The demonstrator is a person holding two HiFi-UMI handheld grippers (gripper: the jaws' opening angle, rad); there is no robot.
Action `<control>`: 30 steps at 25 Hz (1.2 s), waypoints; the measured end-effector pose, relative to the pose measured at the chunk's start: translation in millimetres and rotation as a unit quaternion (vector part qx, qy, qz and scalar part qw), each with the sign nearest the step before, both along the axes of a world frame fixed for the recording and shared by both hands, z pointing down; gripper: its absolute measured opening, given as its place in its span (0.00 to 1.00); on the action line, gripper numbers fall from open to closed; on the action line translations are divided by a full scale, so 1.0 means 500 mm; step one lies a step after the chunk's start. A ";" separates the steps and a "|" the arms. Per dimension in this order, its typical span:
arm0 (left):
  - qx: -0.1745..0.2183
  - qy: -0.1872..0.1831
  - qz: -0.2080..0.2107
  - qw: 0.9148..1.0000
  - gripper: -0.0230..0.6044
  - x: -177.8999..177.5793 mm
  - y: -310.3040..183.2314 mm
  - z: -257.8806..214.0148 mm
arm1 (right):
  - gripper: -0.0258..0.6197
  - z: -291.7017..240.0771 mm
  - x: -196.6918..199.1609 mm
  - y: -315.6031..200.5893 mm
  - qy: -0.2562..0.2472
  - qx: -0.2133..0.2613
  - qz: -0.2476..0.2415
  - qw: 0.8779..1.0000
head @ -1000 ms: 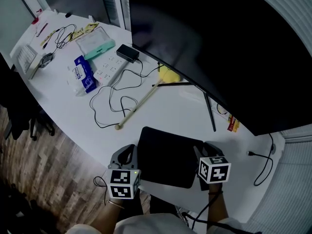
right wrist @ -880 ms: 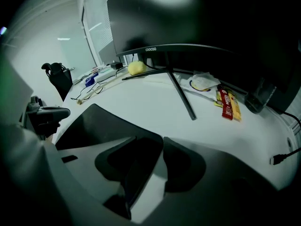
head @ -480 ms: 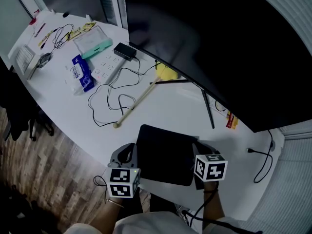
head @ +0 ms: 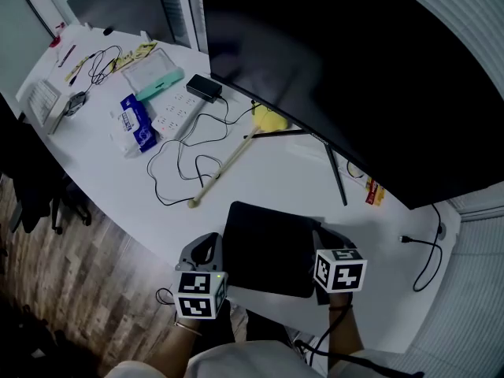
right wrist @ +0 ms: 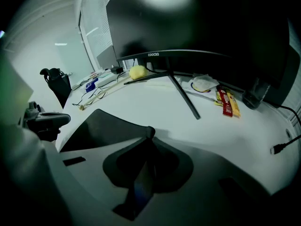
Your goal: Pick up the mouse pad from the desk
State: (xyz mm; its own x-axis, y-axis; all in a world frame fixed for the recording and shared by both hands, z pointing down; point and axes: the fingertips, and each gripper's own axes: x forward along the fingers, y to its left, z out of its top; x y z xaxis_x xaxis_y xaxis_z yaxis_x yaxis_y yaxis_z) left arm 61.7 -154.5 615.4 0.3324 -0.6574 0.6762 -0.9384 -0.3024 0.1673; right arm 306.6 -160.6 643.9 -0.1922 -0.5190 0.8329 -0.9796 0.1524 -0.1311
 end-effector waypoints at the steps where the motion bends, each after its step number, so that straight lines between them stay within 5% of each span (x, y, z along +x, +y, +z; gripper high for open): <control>1: 0.001 0.000 0.001 1.000 0.06 -0.001 0.000 -0.002 | 0.12 -0.005 -0.002 0.001 -0.002 0.003 0.003 1.000; 20: 0.040 0.016 0.039 0.998 0.06 0.003 -0.004 -0.075 | 0.12 -0.135 -0.060 0.036 -0.014 0.075 0.031 0.997; 30: 0.070 0.034 0.045 0.996 0.06 -0.005 -0.021 -0.130 | 0.12 -0.258 -0.107 0.041 -0.038 0.116 0.007 0.993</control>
State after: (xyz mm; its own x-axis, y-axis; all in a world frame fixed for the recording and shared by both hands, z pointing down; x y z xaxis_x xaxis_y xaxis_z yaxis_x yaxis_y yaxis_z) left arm 59.2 -165.2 550.6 0.4362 -0.7094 0.5537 -0.8944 -0.4095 0.1800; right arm 253.2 -139.8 515.1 -0.2411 -0.6977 0.6746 -0.9705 0.1726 -0.1684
